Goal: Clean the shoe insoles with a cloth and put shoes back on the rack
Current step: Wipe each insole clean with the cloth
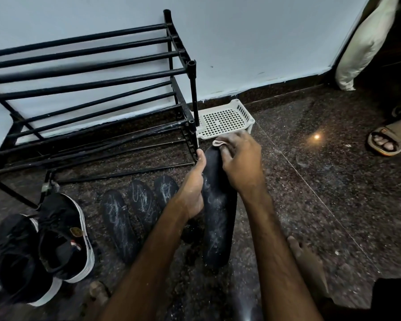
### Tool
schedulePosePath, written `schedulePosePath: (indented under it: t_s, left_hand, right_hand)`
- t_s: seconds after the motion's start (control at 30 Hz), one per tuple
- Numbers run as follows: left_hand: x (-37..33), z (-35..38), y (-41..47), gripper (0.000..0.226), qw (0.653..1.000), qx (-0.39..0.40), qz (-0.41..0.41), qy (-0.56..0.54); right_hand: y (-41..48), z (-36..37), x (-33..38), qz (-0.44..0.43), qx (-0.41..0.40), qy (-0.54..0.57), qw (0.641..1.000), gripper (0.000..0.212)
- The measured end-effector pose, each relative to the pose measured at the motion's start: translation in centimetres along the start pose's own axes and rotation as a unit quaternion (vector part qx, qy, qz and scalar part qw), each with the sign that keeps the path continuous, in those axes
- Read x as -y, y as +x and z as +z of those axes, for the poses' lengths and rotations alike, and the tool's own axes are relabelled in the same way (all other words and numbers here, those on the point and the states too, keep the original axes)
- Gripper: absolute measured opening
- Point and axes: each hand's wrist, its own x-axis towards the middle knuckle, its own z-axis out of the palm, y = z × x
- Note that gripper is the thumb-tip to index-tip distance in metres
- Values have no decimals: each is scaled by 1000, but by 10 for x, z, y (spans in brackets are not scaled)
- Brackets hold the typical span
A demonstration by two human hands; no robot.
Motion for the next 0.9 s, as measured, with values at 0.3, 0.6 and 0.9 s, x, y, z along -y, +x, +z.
schedulePosePath:
  t_s: [0.3,0.6,0.9]
  left_hand:
    - [-2,-4,3,71,999,-28,24,31]
    - [-8,-7,7,82,998,-14,31,-58]
    - [-14,-9,6,78,994,-13,55,-96]
  right_hand:
    - [-15,3,-7,12,-110,7,994,30]
    - [-36,14,-22,6,64,42,997,21]
    - [-32,9,-21,56,132,87,986,12]
